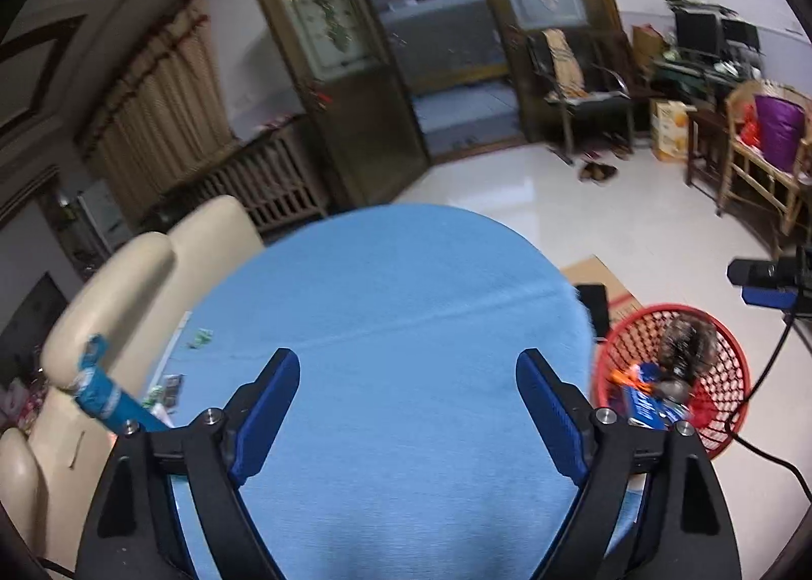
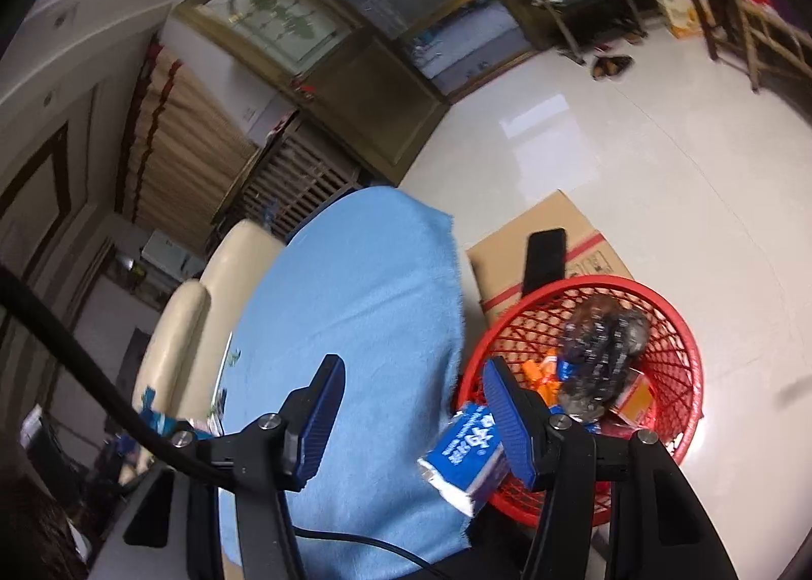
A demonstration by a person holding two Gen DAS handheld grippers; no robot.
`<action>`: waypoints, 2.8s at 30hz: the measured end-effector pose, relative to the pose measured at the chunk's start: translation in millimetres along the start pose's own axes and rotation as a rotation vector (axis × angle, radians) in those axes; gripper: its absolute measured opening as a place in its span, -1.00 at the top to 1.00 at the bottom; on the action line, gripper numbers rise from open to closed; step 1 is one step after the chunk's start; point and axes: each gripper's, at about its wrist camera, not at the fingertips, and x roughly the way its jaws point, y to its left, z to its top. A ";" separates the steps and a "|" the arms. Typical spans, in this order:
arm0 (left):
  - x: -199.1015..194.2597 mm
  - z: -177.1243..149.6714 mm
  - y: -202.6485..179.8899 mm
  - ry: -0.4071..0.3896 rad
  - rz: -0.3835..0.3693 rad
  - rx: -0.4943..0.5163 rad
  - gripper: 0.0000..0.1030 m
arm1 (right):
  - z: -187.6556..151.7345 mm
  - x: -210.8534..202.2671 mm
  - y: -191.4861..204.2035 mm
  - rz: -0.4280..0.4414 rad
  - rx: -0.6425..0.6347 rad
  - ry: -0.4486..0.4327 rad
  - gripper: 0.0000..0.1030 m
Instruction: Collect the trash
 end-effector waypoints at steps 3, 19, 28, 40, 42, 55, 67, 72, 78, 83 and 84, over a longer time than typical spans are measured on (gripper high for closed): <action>-10.3 -4.5 17.4 -0.022 0.042 -0.025 -0.70 | -6.3 2.2 26.7 0.005 -0.081 0.010 -0.18; -42.9 -33.8 88.5 -0.037 0.136 -0.175 -0.72 | -53.6 9.0 143.9 0.015 -0.367 -0.030 -0.18; -61.2 -57.2 122.9 -0.036 0.167 -0.248 -0.81 | -88.2 17.7 193.7 0.047 -0.501 -0.016 -0.18; -76.6 -75.5 152.1 -0.043 0.206 -0.306 -0.82 | -120.4 8.1 253.6 0.072 -0.643 -0.084 -0.18; -80.0 -78.9 157.8 -0.048 0.217 -0.322 -0.82 | -124.4 6.6 260.6 0.071 -0.661 -0.096 -0.18; -97.2 -103.1 185.4 -0.071 0.279 -0.387 -0.84 | -142.0 1.0 297.9 0.106 -0.725 -0.134 -0.18; -111.5 -117.4 200.4 -0.065 0.300 -0.439 -0.85 | -158.1 -4.3 321.5 0.119 -0.779 -0.168 -0.23; -115.2 -122.1 202.0 -0.058 0.314 -0.440 -0.85 | -162.9 0.4 323.7 0.103 -0.783 -0.155 -0.23; -115.8 -125.0 204.9 -0.046 0.320 -0.446 -0.85 | -166.4 4.8 323.7 0.098 -0.773 -0.135 -0.23; -115.0 -126.8 206.6 -0.033 0.324 -0.449 -0.85 | -169.5 9.5 322.6 0.095 -0.773 -0.117 -0.23; -115.0 -127.2 206.5 -0.031 0.323 -0.450 -0.85 | -170.1 9.7 322.2 0.095 -0.772 -0.115 -0.23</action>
